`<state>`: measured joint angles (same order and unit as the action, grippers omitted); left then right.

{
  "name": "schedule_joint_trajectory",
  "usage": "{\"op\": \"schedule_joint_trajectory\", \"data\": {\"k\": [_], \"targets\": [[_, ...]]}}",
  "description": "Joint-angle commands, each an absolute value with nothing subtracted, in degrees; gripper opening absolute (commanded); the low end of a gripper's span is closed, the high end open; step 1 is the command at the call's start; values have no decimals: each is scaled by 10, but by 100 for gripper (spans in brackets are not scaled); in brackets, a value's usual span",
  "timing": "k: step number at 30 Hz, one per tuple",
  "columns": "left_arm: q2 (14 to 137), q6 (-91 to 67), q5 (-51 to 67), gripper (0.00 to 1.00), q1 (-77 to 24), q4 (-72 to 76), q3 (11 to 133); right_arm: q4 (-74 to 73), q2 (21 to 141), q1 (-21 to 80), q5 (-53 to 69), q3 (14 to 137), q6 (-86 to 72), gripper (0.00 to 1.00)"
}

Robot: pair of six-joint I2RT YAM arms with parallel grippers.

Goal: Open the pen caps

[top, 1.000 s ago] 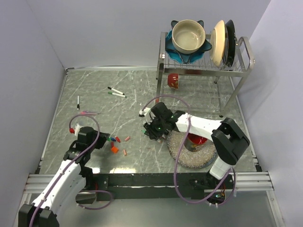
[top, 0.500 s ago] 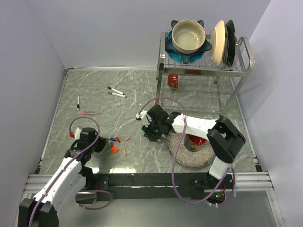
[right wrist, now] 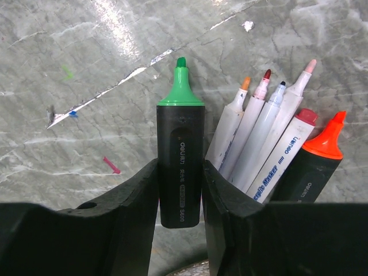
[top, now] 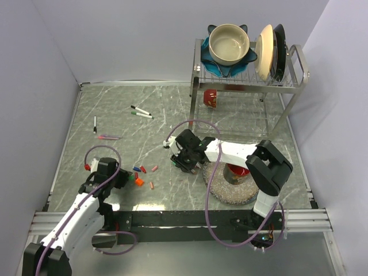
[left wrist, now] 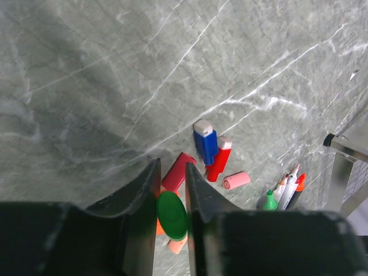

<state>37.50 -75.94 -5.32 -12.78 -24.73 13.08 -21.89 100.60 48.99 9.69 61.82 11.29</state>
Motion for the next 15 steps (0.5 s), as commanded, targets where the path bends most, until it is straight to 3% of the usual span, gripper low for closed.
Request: {"op": "schedule_joint_trajectory", "data": {"k": [1, 15], "targets": [[378, -763, -53, 33, -125, -243, 126, -219, 1005, 493, 88, 644, 118, 42], [373, -757, -57, 41, -125, -252, 144, -231, 975, 491, 104, 650, 130, 48]]}}
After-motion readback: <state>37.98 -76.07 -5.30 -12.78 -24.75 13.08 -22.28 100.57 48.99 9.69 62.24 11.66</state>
